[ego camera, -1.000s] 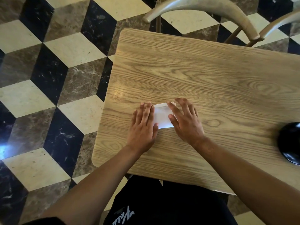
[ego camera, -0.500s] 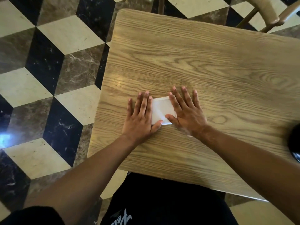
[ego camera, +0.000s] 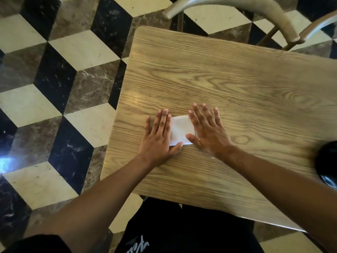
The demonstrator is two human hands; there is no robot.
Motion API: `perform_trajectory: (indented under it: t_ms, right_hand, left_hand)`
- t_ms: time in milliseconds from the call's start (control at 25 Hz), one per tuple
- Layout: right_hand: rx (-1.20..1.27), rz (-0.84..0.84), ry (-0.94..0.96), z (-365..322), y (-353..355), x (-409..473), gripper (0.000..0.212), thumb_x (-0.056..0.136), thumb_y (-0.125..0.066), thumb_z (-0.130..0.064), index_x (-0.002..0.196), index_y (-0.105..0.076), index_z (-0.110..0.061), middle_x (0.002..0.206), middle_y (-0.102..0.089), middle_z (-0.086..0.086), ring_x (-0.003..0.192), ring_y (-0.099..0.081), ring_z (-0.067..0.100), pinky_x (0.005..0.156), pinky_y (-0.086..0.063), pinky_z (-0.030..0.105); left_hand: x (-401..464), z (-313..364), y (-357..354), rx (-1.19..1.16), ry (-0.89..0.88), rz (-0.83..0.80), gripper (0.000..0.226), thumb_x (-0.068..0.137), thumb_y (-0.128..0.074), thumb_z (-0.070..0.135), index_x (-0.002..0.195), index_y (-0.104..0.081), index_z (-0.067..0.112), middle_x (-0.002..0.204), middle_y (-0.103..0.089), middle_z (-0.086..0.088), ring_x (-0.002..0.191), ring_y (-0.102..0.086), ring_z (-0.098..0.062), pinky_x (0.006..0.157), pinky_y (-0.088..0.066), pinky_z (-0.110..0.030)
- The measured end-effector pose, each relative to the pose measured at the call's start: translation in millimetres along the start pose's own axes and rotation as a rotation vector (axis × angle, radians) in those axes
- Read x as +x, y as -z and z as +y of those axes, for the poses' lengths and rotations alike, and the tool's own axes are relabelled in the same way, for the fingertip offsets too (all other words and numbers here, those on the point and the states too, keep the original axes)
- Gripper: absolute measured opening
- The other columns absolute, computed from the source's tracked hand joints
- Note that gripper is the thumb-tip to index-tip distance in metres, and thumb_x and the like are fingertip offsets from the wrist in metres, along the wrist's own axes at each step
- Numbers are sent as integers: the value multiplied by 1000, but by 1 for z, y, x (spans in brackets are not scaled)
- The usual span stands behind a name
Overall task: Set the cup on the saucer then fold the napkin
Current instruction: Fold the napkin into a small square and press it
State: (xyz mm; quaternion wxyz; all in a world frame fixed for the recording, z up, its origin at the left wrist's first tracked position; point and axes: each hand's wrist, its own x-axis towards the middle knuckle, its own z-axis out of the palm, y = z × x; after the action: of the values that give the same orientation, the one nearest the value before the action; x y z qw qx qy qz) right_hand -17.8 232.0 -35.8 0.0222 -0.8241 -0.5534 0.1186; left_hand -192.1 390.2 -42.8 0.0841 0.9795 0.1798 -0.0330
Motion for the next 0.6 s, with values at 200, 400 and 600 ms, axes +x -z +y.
perform_trajectory:
  t_ms: [200,400,600]
  right_hand:
    - [-33,114,140,-19,-1,11,71,105,-33,-49,160,-23,-4,170,-17,14,158,-10,31,127,-10,52]
    - [-20,68,106,-13,-12,17,78,104,-37,-52,159,-22,1,169,-15,18,158,-11,30,128,-14,47]
    - [49,62,113,-9,-25,21,82,103,-36,-55,160,-14,-1,170,-8,17,159,-3,28,128,-12,45]
  left_hand:
    - [6,9,4,9,-71,-6,114,89,-35,82,160,-14,-5,170,-5,-23,160,-1,-33,128,-9,-57]
    - [12,3,-2,18,-75,-58,122,84,-38,85,159,-13,-7,169,-5,-26,159,-2,-35,127,-13,-57]
    - [14,2,-16,17,-90,-14,122,84,-37,86,158,-14,-9,168,-6,-29,159,-2,-37,128,-11,-55]
